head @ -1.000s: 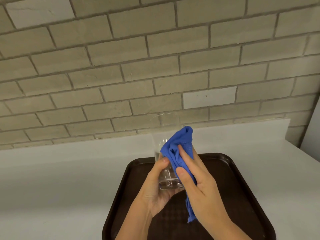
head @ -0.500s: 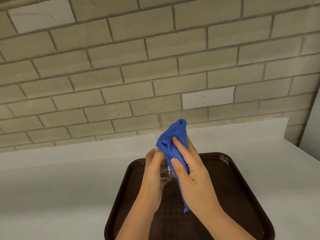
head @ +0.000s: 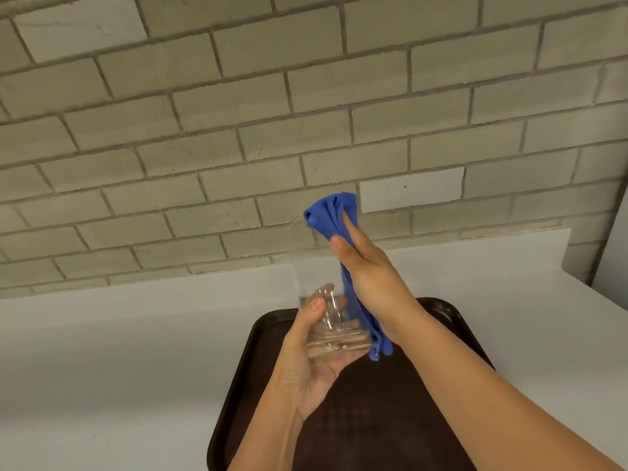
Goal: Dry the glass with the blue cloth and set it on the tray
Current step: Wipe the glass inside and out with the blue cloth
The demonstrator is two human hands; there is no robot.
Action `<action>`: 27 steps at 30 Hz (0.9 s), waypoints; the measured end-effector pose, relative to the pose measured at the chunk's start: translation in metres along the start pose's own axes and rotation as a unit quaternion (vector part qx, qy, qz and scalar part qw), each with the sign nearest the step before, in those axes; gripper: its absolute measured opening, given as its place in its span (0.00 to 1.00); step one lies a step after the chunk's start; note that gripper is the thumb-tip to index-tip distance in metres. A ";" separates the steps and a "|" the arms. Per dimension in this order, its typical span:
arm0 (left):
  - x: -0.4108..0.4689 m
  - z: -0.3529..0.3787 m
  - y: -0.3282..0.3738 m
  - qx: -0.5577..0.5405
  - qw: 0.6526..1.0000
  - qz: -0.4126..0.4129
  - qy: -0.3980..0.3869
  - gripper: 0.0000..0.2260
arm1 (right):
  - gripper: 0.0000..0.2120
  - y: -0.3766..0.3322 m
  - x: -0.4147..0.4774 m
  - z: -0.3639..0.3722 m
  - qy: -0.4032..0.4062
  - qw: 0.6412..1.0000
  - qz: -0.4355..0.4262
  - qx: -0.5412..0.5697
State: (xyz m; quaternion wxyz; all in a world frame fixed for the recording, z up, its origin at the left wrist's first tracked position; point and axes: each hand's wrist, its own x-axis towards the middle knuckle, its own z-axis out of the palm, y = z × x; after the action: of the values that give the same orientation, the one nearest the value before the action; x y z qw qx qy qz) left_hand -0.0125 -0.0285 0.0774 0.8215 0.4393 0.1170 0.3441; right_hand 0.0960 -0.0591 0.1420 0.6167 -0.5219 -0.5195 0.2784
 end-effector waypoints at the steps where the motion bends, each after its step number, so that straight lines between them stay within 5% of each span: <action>1: 0.000 -0.002 -0.001 -0.015 1.000 0.002 0.012 0.26 | 0.21 0.003 -0.004 -0.001 -0.001 0.999 0.021 0.029; 6: 0.005 -0.014 0.003 -0.030 1.000 0.007 0.000 0.30 | 0.17 0.031 -0.044 0.002 -0.005 0.973 0.089 0.211; 11: 0.006 -0.009 0.002 0.148 0.987 -0.042 0.051 0.29 | 0.22 0.049 -0.055 -0.003 0.071 0.931 0.127 0.335; 14: 0.006 0.000 0.002 0.288 0.947 0.001 0.141 0.37 | 0.24 0.054 -0.057 -0.003 0.108 0.929 0.147 0.323; 18: -0.004 0.004 -0.006 0.356 0.907 0.037 0.221 0.29 | 0.24 0.053 -0.061 0.001 0.104 0.954 0.127 0.252; 24: -0.013 0.010 -0.008 0.295 0.938 0.030 0.181 0.20 | 0.18 0.043 -0.065 0.016 0.070 0.982 0.078 0.154; 27: -0.014 0.011 -0.004 0.268 0.947 0.040 0.170 0.26 | 0.21 0.037 -0.066 0.018 0.076 0.987 0.053 0.129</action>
State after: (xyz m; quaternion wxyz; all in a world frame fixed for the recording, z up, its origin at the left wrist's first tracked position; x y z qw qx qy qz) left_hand -0.0159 -0.0466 0.0786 0.6268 0.5829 0.3249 0.4022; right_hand 0.0665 -0.0998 0.0834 0.7009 -0.4839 -0.4027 0.3353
